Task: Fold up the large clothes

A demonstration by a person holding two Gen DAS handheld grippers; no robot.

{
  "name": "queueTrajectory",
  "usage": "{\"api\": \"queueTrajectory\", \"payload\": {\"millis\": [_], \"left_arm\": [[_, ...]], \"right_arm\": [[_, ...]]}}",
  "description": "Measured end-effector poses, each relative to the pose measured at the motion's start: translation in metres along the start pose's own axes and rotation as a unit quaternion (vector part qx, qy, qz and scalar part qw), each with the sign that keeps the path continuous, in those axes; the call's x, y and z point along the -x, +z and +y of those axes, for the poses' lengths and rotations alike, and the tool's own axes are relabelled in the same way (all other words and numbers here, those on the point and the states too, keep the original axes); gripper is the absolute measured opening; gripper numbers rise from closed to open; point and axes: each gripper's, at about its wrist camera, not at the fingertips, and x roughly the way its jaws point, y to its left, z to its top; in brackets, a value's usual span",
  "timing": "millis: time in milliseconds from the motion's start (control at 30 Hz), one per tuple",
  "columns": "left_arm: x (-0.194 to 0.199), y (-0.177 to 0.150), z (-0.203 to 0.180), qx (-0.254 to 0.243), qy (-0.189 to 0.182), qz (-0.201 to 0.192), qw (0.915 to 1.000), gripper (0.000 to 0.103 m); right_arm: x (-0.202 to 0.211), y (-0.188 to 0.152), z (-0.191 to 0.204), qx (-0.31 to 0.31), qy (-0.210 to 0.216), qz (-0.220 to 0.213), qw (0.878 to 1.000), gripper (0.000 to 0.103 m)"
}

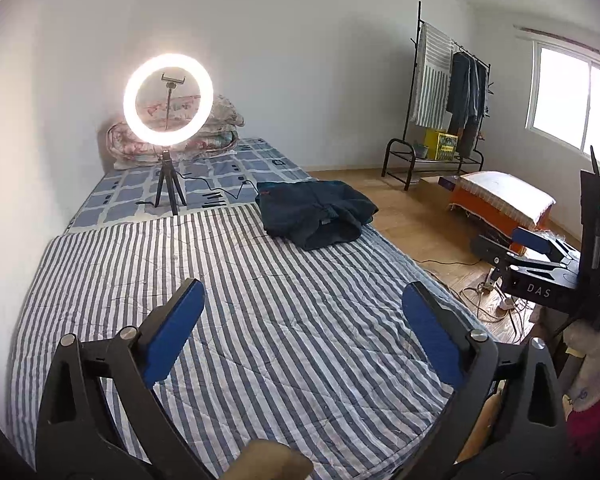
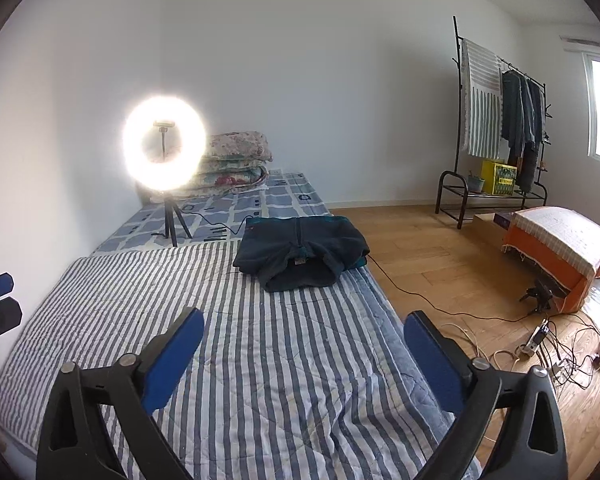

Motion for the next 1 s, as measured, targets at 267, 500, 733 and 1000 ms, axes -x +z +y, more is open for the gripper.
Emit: {"api": "queueTrajectory", "payload": {"millis": [267, 500, 733, 1000], "left_arm": [[0.008, -0.004, -0.003, -0.015, 0.03, -0.014, 0.9993, 0.103], [0.009, -0.002, 0.004, -0.008, 0.034, -0.017, 0.9993, 0.103], [0.006, -0.004, 0.005, -0.008, 0.034, -0.011, 0.9993, 0.103], [0.002, -0.005, 0.004, -0.011, 0.033, -0.008, 0.9994, 0.103]], "right_arm": [[-0.006, -0.003, -0.001, -0.01, 0.001, 0.006, 1.0, 0.103], [-0.01, -0.003, -0.004, -0.01, -0.001, 0.008, 1.0, 0.103], [-0.011, -0.003, -0.008, -0.015, 0.001, 0.009, 1.0, 0.103], [-0.012, -0.004, -0.013, -0.022, 0.003, 0.01, 1.0, 0.103]]}}
